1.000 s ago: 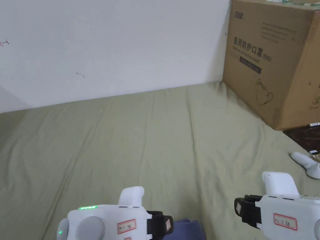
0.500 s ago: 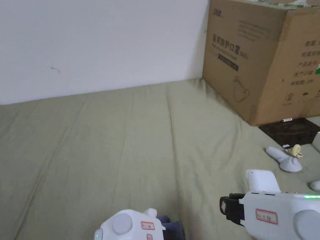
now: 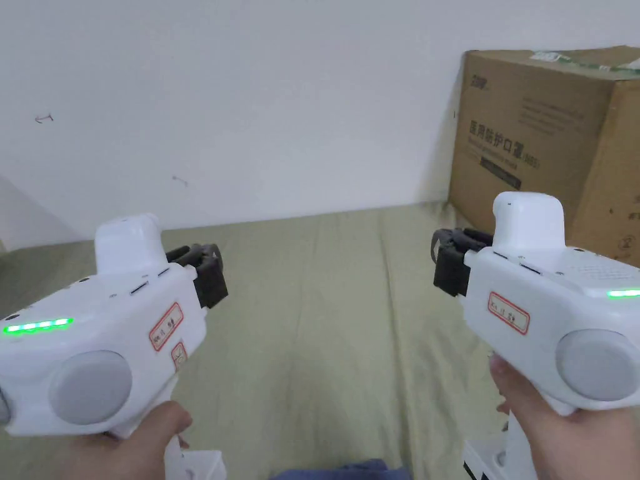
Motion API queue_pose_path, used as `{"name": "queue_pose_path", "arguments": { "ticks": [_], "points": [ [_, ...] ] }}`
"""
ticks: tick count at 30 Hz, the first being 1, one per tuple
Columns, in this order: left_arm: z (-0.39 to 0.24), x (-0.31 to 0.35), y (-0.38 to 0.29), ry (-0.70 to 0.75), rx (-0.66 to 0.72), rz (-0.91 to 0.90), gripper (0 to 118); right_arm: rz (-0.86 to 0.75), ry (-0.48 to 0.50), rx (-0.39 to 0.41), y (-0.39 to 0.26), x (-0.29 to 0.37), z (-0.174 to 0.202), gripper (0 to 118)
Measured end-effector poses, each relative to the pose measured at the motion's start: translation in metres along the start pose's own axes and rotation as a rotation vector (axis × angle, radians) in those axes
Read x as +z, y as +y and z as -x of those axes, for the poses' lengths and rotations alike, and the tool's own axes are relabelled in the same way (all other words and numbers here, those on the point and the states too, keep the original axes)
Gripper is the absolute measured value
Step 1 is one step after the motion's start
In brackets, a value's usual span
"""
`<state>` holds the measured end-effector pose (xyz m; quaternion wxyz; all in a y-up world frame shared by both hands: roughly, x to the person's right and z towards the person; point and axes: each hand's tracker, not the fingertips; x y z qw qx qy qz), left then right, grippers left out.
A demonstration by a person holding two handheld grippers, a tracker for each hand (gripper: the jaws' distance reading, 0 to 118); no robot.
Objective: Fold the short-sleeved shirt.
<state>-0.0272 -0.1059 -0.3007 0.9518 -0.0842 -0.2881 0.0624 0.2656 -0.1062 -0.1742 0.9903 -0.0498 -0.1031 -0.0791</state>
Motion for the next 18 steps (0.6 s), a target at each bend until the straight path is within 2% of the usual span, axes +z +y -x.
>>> {"name": "queue_pose_path", "arguments": {
  "ticks": [3, 8, 11, 13, 18],
  "points": [
    [0.004, 0.008, -0.005, 0.132, -0.137, -0.092, 1, -0.083, -0.037, 0.026, 0.005, -0.010, 0.009, 0],
    [0.012, -0.004, -0.035, 0.260, -0.187, -0.115, 1, -0.085, -0.100, 0.089, -0.021, -0.037, 0.010, 0],
    [0.010, -0.007, -0.042, 0.263, -0.179, -0.084, 1, -0.055, -0.172, 0.133, -0.035, -0.037, 0.014, 0],
    [0.010, -0.006, -0.045, 0.225, -0.132, -0.078, 1, -0.060, -0.152, 0.130, -0.040, -0.033, 0.013, 0],
    [0.007, -0.004, -0.046, 0.235, -0.143, -0.092, 1, -0.051, -0.153, 0.119, -0.040, -0.028, 0.011, 0]
  ]
}}
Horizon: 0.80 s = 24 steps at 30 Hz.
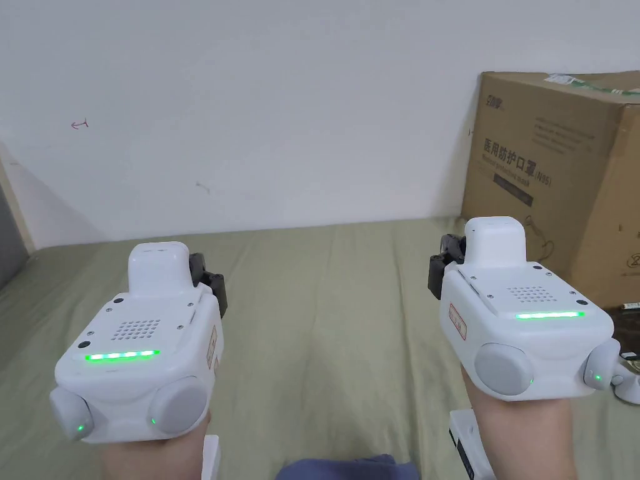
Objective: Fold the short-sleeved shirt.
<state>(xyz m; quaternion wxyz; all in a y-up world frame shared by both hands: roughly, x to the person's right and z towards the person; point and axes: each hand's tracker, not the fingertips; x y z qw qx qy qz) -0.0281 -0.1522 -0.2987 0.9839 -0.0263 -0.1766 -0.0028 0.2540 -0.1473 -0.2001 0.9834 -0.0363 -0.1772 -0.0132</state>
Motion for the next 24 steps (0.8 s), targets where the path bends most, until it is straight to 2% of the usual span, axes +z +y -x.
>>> {"name": "queue_pose_path", "arguments": {
  "ticks": [6, 8, 10, 12, 13, 15, 16, 20, 23, 24],
  "points": [
    [0.004, 0.007, 0.002, 0.008, -0.002, -0.008, 1, 0.007, -0.001, -0.019, 0.000, 0.003, -0.004, 0],
    [0.008, 0.012, 0.002, -0.012, 0.005, 0.016, 1, 0.057, 0.051, -0.042, -0.003, 0.004, -0.005, 0],
    [0.011, 0.024, -0.004, -0.012, 0.008, 0.052, 1, 0.197, 0.164, -0.073, -0.015, 0.001, -0.007, 0],
    [0.016, 0.037, -0.014, -0.023, 0.035, 0.073, 1, 0.450, 0.302, -0.138, -0.041, -0.011, -0.010, 0],
    [0.019, 0.044, -0.021, -0.040, 0.053, 0.091, 1, 0.607, 0.331, -0.178, -0.062, -0.019, -0.011, 0],
    [0.024, 0.051, -0.035, -0.049, 0.062, 0.143, 1, 0.864, 0.328, -0.226, -0.109, -0.027, -0.010, 0],
    [0.027, 0.053, -0.041, -0.052, 0.064, 0.173, 1, 0.932, 0.313, -0.233, -0.132, -0.027, -0.011, 0],
    [0.039, 0.053, -0.069, -0.085, 0.077, 0.316, 1, 1.096, 0.281, -0.199, -0.197, -0.024, -0.013, 0],
    [0.053, 0.041, -0.093, -0.209, 0.136, 0.484, 1, 1.155, 0.229, -0.146, -0.221, -0.023, -0.016, 0],
    [0.060, 0.032, -0.105, -0.284, 0.210, 0.569, 1, 1.173, 0.233, -0.125, -0.227, -0.022, -0.017, 0]
  ]
}}
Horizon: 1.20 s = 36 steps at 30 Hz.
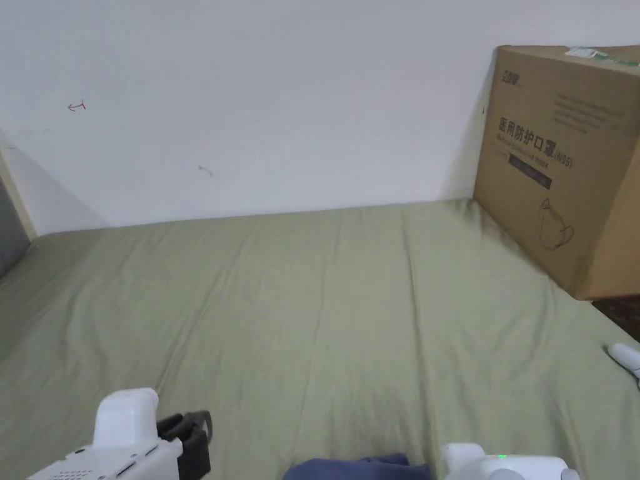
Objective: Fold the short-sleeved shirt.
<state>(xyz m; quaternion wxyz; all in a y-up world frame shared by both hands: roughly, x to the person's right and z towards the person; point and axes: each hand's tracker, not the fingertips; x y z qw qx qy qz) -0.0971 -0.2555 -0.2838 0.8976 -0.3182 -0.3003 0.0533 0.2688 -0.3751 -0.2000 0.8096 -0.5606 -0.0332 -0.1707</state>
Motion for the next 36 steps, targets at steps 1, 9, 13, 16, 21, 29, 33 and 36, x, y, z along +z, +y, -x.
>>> {"name": "queue_pose_path", "arguments": {
  "ticks": [1, 9, 13, 16, 21, 29, 33, 36],
  "points": [
    [0.011, -0.009, -0.003, -0.077, 0.057, 0.058, 2, -0.011, 0.012, -0.004, -0.001, -0.003, -0.001, 0],
    [0.075, -0.104, -0.071, -0.566, 0.496, 0.440, 103, -0.018, 0.019, 0.030, 0.001, -0.006, 0.000, 0],
    [0.091, -0.155, -0.108, -0.692, 0.716, 0.526, 108, -0.015, 0.047, 0.018, 0.001, -0.004, -0.006, 0],
    [0.093, -0.182, -0.138, -0.825, 0.894, 0.507, 108, -0.004, 0.063, -0.018, 0.002, -0.004, -0.009, 0],
    [0.060, -0.210, -0.142, -0.918, 0.935, 0.501, 107, -0.003, 0.055, -0.025, 0.002, -0.007, -0.007, 0],
    [0.051, -0.199, -0.134, -0.651, 0.664, 0.559, 20, -0.042, 0.066, -0.045, -0.006, 0.002, -0.007, 0],
    [0.048, -0.159, -0.097, -0.622, 0.517, 0.484, 21, -0.097, 0.121, -0.079, -0.008, 0.021, -0.004, 0],
    [0.086, -0.110, -0.062, -0.584, 0.447, 0.392, 21, -0.131, 0.168, -0.119, -0.006, 0.041, -0.001, 0]
  ]
}}
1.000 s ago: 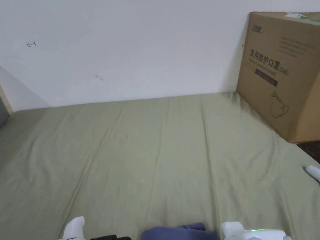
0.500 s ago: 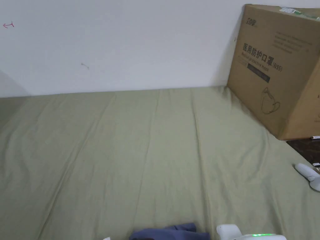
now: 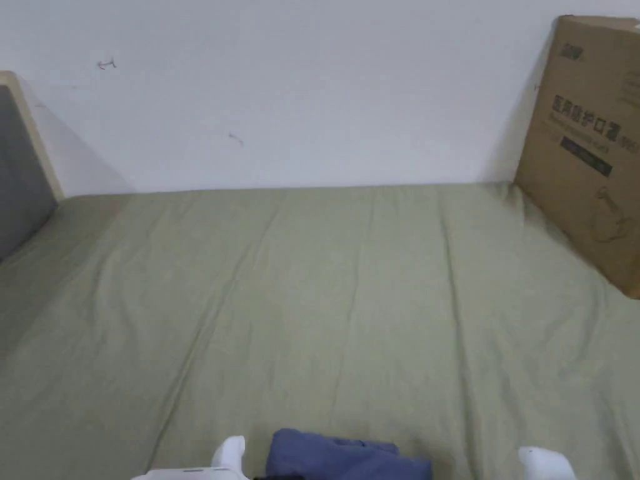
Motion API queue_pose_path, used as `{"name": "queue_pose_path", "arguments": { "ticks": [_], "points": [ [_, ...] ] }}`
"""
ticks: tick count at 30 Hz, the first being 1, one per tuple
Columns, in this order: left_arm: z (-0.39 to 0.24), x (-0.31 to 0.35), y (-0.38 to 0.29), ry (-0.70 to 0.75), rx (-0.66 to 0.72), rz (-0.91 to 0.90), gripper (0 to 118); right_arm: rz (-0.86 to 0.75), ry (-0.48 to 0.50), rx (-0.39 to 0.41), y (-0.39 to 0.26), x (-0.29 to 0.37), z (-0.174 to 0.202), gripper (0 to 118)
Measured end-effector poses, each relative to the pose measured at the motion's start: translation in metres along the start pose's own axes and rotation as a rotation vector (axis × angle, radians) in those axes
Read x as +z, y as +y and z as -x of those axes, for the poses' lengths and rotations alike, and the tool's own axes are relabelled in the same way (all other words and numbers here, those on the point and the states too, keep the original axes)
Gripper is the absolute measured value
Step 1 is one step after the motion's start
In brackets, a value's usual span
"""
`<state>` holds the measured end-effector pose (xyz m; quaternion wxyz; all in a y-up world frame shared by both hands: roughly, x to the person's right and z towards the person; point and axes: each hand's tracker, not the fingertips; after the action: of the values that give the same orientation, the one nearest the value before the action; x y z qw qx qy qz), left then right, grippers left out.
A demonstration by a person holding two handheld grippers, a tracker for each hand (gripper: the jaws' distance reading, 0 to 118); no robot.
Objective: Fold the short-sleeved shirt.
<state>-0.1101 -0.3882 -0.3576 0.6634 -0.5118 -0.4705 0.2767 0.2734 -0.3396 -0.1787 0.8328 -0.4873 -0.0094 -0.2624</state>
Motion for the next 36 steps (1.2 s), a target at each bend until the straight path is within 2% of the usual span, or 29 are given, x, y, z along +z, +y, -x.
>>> {"name": "queue_pose_path", "arguments": {
  "ticks": [2, 4, 9, 14, 15, 16, 17, 18, 19, 22, 25, 28, 29, 30, 31, 32, 33, 34, 36],
  "points": [
    [0.002, 0.053, 0.013, 0.061, -0.043, -0.043, 21, -0.010, 0.002, 0.008, 0.002, 0.009, 0.007, 0],
    [0.016, 0.118, 0.032, 0.198, -0.029, -0.077, 21, -0.018, 0.000, 0.036, 0.004, 0.014, 0.016, 0],
    [0.045, 0.235, 0.071, 0.547, -0.098, -0.037, 21, -0.026, -0.035, 0.096, 0.005, 0.018, 0.041, 0],
    [0.078, 0.291, 0.093, 0.803, -0.095, 0.000, 23, -0.014, -0.040, 0.095, 0.008, 0.011, 0.055, 0],
    [0.085, 0.297, 0.095, 0.869, -0.102, 0.006, 31, -0.005, -0.047, 0.102, 0.009, 0.008, 0.058, 0],
    [0.088, 0.304, 0.097, 0.962, -0.106, -0.012, 62, -0.001, -0.059, 0.115, 0.006, 0.010, 0.071, 0],
    [0.089, 0.308, 0.098, 1.071, -0.113, -0.020, 98, 0.004, -0.064, 0.123, 0.004, 0.009, 0.076, 0],
    [0.091, 0.313, 0.098, 1.185, -0.129, -0.040, 118, 0.008, -0.066, 0.131, 0.004, 0.008, 0.080, 0],
    [0.089, 0.318, 0.096, 1.233, -0.212, -0.121, 112, 0.013, -0.065, 0.138, 0.004, 0.006, 0.084, 0],
    [0.098, 0.328, 0.100, 1.317, -0.192, -0.170, 111, 0.013, -0.065, 0.143, 0.007, 0.006, 0.094, 0],
    [0.094, 0.333, 0.079, 1.192, -0.119, -0.180, 111, 0.015, -0.050, 0.152, 0.012, 0.005, 0.099, 0],
    [0.084, 0.311, 0.070, 1.138, -0.093, -0.132, 112, 0.014, -0.036, 0.158, 0.013, 0.007, 0.100, 0],
    [0.083, 0.296, 0.065, 1.084, -0.084, -0.128, 110, 0.010, -0.036, 0.162, 0.013, 0.008, 0.101, 0],
    [0.084, 0.273, 0.059, 0.920, -0.046, -0.079, 106, 0.005, -0.038, 0.168, 0.013, 0.010, 0.102, 0],
    [0.071, 0.251, 0.055, 0.766, 0.011, 0.000, 86, 0.002, -0.040, 0.173, 0.012, 0.013, 0.102, 0],
    [0.064, 0.226, 0.049, 0.675, 0.037, 0.043, 54, -0.002, -0.041, 0.178, 0.014, 0.013, 0.097, 0],
    [0.048, 0.194, 0.041, 0.636, -0.026, 0.040, 18, -0.008, -0.050, 0.187, 0.015, 0.016, 0.094, 0],
    [0.030, 0.162, 0.029, 0.540, 0.011, 0.086, 2, -0.012, -0.052, 0.190, 0.016, 0.020, 0.094, 0],
    [-0.012, 0.113, 0.027, 0.525, -0.089, 0.043, 2, -0.021, -0.051, 0.196, 0.019, 0.027, 0.092, 0]
  ]
}}
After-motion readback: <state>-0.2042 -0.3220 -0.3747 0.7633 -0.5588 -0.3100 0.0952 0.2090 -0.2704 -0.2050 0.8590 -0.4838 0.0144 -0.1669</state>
